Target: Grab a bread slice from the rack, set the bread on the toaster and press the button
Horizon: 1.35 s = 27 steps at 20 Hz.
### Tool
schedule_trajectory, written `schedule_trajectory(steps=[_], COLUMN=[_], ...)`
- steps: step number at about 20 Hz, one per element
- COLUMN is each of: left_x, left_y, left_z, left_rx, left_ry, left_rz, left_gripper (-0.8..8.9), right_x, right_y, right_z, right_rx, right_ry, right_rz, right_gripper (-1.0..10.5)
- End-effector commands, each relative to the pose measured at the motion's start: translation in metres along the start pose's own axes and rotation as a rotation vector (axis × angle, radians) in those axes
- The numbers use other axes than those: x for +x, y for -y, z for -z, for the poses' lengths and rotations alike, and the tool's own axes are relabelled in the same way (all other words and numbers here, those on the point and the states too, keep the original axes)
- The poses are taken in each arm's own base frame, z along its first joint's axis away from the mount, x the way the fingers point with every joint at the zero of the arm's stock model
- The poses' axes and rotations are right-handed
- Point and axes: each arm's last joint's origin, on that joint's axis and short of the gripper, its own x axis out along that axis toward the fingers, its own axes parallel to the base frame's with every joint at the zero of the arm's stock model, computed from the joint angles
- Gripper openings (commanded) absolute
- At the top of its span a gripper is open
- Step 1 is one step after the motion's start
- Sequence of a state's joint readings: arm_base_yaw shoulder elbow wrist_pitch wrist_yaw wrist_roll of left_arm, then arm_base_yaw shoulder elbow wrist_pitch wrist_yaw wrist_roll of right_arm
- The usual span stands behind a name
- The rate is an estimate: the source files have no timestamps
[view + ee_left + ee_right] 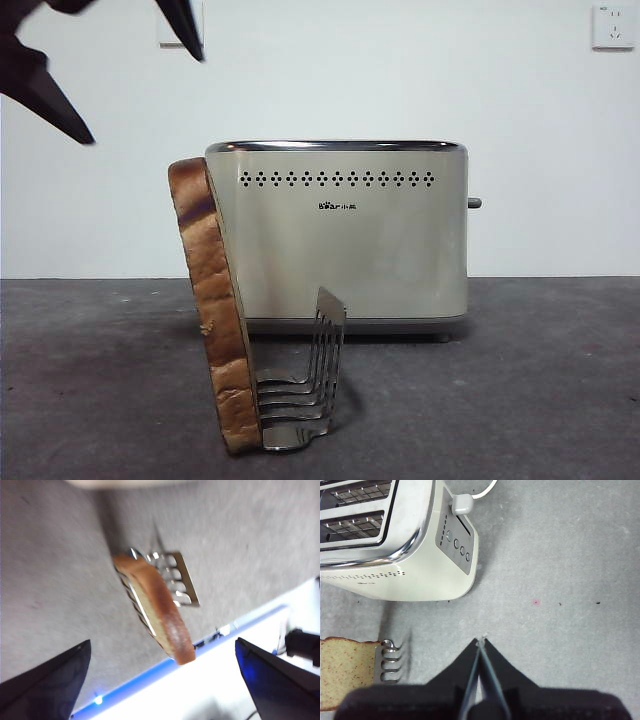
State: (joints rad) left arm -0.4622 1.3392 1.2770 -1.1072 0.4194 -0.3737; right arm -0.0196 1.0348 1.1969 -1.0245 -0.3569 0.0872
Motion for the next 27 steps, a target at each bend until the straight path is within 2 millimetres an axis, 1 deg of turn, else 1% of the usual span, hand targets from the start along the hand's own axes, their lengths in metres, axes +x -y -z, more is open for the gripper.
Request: schedule_trajectory(steps=[1,6,9,12,14,15,16,18,24,27], left_x=[0.016,0.051,0.065,0.076,0.082,0.084,0.084,0.084,0.083,0.078], left_y=[0.006,0.004,0.003,0.004,0.006,0.008,0.009,0.011,0.010,0.011], left_z=[-0.002,-0.013,-0.023,-0.024,-0.024,-0.024,-0.024,-0.024,-0.023,-0.022], left_rx=[0.000,-0.023,-0.047,-0.050,-0.041,-0.039,-0.032,-0.032,-0.037,-0.026], left_ry=[-0.054,-0.124,-0.109,-0.136,-0.149,-0.149,-0.142,-0.131,-0.144,-0.135], left_rz=[-0.008,-0.104,-0.097,-0.093,-0.094,-0.092,-0.088,-0.081,-0.088,-0.082], left_gripper=[4.79,4.71,4.67,4.58,3.01,2.10,1.53,0.85,0.82,0.80], right_x=[0.000,0.000,0.000,0.000,0.000,0.000,0.000,0.000,0.000,0.000], right_y=[0.000,0.000,0.000,0.000,0.000,0.000,0.000,0.000,0.000,0.000], right_z=[-0.001,-0.001,-0.001,-0.001,-0.001,-0.001,-0.001,-0.001,-0.001,-0.001], right_rx=[-0.016,-0.022,-0.028,-0.037,-0.038,-0.039,-0.038,-0.039,-0.038,-0.038], right_ry=[0.003,0.003,0.003,0.003,0.003,0.003,0.003,0.003,0.002,0.002], right_rz=[-0.004,-0.004,-0.004,-0.003,-0.004,-0.003,-0.003,-0.003,-0.003,-0.003], right_gripper=[0.0,0.0,0.0,0.0,0.0,0.0,0.0,0.0,0.0,0.0])
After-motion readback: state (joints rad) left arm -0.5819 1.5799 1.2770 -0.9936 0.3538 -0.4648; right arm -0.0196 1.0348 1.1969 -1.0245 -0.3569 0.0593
